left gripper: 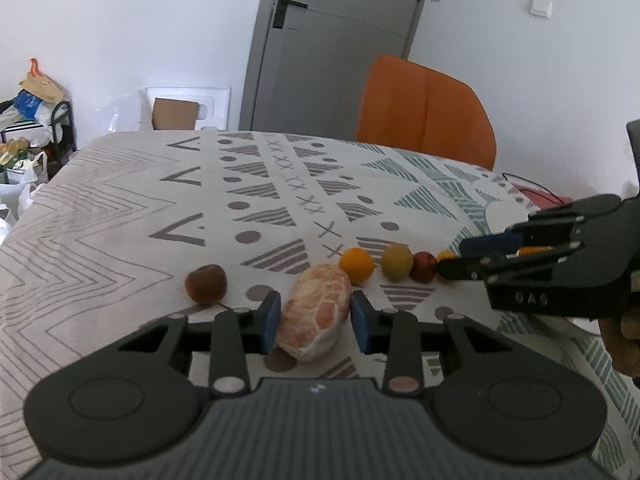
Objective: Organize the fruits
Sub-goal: 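Lift the peeled segment with the left tool while the right tool grasps a small orange, then carry the peeled segment and small orange over the white plate with both tools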
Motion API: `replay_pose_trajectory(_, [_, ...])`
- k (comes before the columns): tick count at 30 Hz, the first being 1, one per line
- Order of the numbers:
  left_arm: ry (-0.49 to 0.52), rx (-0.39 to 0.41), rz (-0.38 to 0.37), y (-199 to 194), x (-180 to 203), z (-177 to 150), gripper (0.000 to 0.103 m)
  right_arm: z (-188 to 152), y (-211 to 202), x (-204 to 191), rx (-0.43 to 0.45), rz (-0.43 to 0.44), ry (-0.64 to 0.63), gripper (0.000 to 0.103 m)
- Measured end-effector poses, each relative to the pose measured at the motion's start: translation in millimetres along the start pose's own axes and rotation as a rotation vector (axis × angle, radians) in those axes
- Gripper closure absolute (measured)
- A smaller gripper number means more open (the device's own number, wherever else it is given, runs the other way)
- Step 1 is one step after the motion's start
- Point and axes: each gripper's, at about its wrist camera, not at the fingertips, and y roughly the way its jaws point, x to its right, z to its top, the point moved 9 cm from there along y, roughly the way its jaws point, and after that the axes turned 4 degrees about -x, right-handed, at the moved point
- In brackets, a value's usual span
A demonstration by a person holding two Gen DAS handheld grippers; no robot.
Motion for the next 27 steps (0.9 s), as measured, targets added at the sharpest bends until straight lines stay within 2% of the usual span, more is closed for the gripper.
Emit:
replay_pose_trajectory(4, [-0.014,0.018,-0.002,-6.8,-3.7,2.3,0.067,-2.4,9.1,-6.3,-0.031,0.003,-0.046,0.081])
replay_pose_trajectory(13, [-0.026,0.051,-0.003,-18.6,-6.1,10.1,0.067,-0.4,-7.4,1.9,0.023,0.006,0.024,0.082])
replay_pose_trajectory(16, [-0.027,0.061,-0.021,-20.9,-3.5,12.2,0.067,-0.1,-20.3,10.4,0.054,0.012,0.077,0.082])
replay_pose_trajectory(19, [-0.03,0.062,-0.041,-20.0,-0.2,13.3,0.067,3.1,-37.7,24.2,0.104,0.024,0.185,0.082])
replay_pose_trajectory(27, [0.032,0.075,-0.054,-23.2,19.4,24.3,0.067,-5.6,-68.5,47.4,0.222,0.042,0.356,0.082])
